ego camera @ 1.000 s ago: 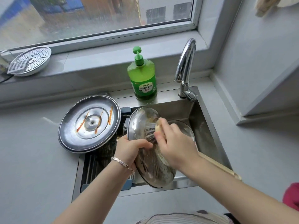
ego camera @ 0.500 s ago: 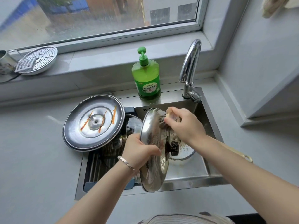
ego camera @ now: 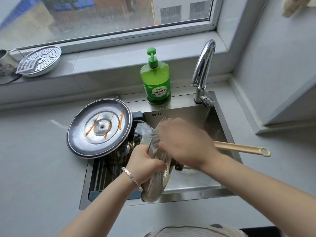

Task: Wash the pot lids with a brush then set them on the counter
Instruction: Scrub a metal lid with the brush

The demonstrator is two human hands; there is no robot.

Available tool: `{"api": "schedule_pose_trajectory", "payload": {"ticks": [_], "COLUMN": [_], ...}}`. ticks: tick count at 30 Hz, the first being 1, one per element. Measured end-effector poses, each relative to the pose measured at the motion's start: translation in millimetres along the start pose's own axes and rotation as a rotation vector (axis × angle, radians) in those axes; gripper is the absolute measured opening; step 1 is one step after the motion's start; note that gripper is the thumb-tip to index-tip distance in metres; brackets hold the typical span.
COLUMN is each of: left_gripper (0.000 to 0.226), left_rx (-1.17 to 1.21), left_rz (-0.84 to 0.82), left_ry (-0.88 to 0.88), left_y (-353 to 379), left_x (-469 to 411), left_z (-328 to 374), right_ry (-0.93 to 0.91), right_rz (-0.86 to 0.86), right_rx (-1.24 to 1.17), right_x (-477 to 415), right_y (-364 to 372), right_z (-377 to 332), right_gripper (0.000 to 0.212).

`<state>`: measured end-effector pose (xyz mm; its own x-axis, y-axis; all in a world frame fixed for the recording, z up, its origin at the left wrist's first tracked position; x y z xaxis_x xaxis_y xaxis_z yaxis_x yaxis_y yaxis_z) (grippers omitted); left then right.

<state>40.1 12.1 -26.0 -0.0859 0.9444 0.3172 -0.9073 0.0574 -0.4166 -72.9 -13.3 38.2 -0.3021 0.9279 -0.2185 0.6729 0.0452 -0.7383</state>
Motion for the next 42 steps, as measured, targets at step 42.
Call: {"api": "schedule_pose_trajectory", "payload": {"ticks": [42], "left_gripper": [0.026], "left_rx": [0.448], "left_rz": [0.068], "left_ry": [-0.010], "left_y": [-24], "left_x": [6], "left_z": [12], "right_ry": [0.513], "right_rz": [0.215], "right_rx": [-0.371], "right_x": [6], "right_y": [13], "right_z": [62], "right_gripper": [0.019]}}
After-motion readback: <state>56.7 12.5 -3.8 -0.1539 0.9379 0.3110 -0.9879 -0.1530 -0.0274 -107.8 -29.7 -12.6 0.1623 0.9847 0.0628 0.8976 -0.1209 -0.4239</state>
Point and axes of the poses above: each hand's wrist, its own x-axis away from the middle knuckle, its own y-axis out of the palm, z = x × y, the point moved 9 cm from there along -x, towards the middle knuckle, and after that the axes turned 7 degrees about z, right-handed, at the moved point
